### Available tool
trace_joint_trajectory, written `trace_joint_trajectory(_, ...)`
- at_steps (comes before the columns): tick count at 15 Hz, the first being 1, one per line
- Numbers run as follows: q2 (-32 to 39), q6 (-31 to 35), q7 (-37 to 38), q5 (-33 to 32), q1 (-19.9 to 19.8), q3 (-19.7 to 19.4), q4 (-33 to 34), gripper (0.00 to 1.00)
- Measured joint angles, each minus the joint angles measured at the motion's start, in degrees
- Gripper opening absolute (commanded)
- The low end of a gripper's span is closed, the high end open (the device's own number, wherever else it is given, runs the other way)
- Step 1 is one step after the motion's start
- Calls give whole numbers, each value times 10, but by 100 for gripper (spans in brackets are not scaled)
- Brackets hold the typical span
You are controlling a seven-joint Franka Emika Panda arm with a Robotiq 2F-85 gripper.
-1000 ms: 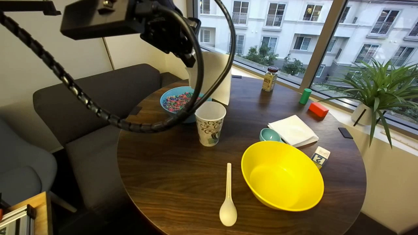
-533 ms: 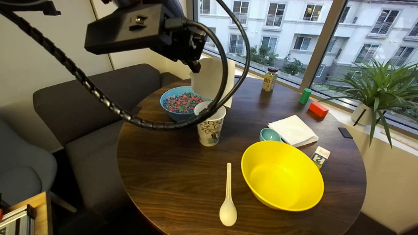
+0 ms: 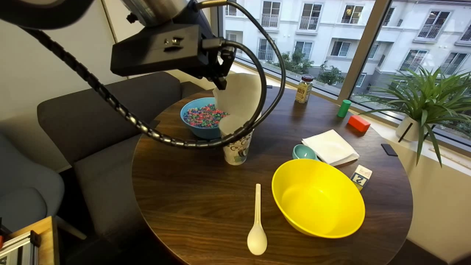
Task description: Put the piece of tissue on the paper cup
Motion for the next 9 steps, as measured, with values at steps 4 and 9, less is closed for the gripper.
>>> trace_joint_trajectory(4,0,0,-18,13,1,-1,-10,0)
trace_joint_trajectory(9,-1,-1,-27,17,1,-2,-24,0)
